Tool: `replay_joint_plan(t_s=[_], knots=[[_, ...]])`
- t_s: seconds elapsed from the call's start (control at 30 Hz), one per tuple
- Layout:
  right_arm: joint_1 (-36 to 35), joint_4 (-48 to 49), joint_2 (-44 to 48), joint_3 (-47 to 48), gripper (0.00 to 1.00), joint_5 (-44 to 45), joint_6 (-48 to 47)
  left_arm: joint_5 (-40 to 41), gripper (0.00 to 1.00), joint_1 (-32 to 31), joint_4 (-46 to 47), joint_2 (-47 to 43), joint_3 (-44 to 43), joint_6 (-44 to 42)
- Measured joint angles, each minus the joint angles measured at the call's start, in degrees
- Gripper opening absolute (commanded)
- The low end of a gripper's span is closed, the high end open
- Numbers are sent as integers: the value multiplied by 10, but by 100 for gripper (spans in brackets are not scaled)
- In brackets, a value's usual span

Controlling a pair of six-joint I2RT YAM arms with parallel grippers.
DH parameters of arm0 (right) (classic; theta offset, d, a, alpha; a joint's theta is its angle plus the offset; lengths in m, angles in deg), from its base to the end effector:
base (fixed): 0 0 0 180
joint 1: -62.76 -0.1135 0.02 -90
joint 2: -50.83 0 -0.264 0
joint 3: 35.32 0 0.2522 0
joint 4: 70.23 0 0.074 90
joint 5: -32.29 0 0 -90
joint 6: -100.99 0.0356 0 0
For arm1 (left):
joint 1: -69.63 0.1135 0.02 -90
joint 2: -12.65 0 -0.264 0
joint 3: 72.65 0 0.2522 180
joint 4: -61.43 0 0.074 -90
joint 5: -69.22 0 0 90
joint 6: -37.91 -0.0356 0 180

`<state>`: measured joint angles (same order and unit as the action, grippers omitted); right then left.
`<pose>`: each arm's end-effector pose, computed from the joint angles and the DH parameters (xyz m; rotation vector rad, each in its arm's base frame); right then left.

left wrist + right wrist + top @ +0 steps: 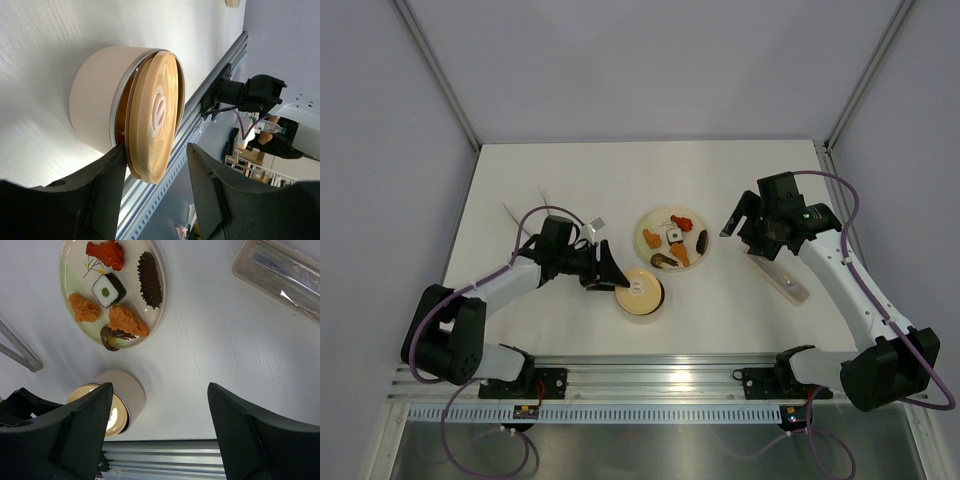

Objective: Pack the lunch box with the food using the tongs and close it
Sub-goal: Close the box lid on the packing box.

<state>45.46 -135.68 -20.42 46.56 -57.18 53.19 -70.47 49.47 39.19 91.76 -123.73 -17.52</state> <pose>0.2351 0.0729 0.3204 0.5590 2.5146 0.3949 0.2298 -0.1133 0.1796 0.1028 2.5675 -1.4630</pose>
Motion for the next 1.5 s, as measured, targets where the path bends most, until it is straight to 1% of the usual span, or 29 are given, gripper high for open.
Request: replay_joint_plan(t_s=[0.27,0.33,0.47,0.5,0.67,0.83,1.03,1.17,1.5], knots=[[0,0,0,0,84,-5,0,55,54,0,-101,-44,-45,-54],[0,1,0,0,84,-10,0,67,53,0,-118,-52,-52,-64],[0,10,0,0,84,-16,0,88,44,0,-138,-62,-55,-76],[0,11,0,0,84,-17,0,92,40,0,-143,-62,-55,-77],[0,13,0,0,84,-19,0,100,34,0,-154,-62,-55,-81],[0,13,0,0,84,-22,0,103,22,0,-157,-62,-55,-84],[0,13,0,0,84,-30,0,104,20,0,-158,-62,-55,-87],[0,15,-1,0,84,-33,0,103,15,0,-158,-59,-57,-87],[0,25,-1,-2,84,-32,0,104,8,-6,-151,-41,-58,-87]])
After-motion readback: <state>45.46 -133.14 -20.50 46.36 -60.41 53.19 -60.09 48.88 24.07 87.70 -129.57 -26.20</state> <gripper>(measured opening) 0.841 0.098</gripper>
